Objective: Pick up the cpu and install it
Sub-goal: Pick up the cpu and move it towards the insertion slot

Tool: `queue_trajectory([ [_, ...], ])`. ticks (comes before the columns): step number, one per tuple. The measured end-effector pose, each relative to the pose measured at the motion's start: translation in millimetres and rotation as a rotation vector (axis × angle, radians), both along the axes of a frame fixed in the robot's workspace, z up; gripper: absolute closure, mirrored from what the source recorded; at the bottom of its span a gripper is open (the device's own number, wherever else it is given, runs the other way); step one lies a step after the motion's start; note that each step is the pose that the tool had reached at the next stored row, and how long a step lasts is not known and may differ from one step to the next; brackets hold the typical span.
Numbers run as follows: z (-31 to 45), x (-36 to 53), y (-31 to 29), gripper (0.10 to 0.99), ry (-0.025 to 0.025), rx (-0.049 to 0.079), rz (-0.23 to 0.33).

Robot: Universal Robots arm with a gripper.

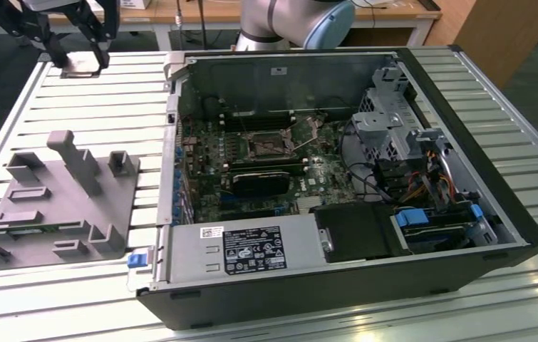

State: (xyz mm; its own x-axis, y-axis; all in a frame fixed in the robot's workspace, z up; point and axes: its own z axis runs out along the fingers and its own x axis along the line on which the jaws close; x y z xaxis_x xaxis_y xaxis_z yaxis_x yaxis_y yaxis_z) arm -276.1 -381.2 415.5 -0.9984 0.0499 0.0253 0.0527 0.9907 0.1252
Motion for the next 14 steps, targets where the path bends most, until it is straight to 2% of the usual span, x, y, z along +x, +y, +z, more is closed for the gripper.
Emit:
queue_trajectory([
  [14, -1.8, 11.1, 9.5, 0.549, 0.0000, 0.000, 0.000],
])
